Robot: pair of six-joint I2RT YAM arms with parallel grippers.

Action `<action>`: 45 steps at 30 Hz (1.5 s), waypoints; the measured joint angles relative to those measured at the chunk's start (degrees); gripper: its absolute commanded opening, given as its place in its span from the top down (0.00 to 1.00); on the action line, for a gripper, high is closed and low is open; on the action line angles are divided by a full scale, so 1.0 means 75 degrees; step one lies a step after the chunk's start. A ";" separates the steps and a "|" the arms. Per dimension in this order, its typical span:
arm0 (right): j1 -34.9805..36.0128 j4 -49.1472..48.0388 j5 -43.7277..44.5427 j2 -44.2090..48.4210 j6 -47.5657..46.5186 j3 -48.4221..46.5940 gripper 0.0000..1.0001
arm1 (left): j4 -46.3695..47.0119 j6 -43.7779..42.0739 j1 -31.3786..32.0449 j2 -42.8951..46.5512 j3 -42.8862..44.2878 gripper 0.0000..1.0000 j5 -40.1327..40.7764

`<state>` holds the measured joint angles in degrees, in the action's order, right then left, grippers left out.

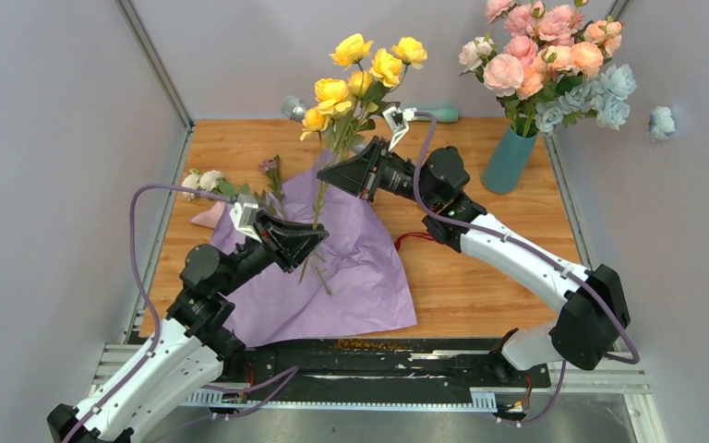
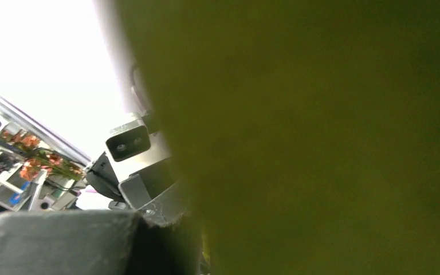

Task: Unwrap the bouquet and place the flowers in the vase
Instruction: Pick up the fake flower from the wrapping paper.

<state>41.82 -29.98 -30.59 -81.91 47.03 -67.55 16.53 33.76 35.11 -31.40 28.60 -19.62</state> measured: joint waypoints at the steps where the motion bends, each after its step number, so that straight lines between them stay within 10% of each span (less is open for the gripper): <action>1: 0.0006 0.0093 0.0085 0.0055 -0.0131 0.0023 1.00 | -0.0082 -0.0050 0.0003 -0.0017 0.0023 0.39 -0.0015; 6: 0.0035 0.0985 0.0842 0.0673 -0.1265 0.0064 1.00 | -0.0699 -0.0286 0.0009 -0.0105 0.0143 0.02 -0.0029; 19: -0.0111 0.4243 0.5225 0.2908 -0.5202 0.0055 1.00 | -0.3622 -0.1786 -0.1256 -0.1757 0.2349 0.00 0.0460; 28: -0.3115 0.4986 0.6548 0.3191 -0.6021 0.0009 1.00 | -0.4817 -0.3063 -0.1979 -0.1542 0.2777 0.00 0.2530; 45: -0.5470 0.1716 0.7306 0.3072 -0.6371 0.1003 1.00 | -0.5068 -0.3535 -0.1982 -0.0906 0.2384 0.00 0.3675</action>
<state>0.80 -17.10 24.21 -58.87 -0.75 -60.03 -21.47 7.25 20.25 -38.20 46.48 7.94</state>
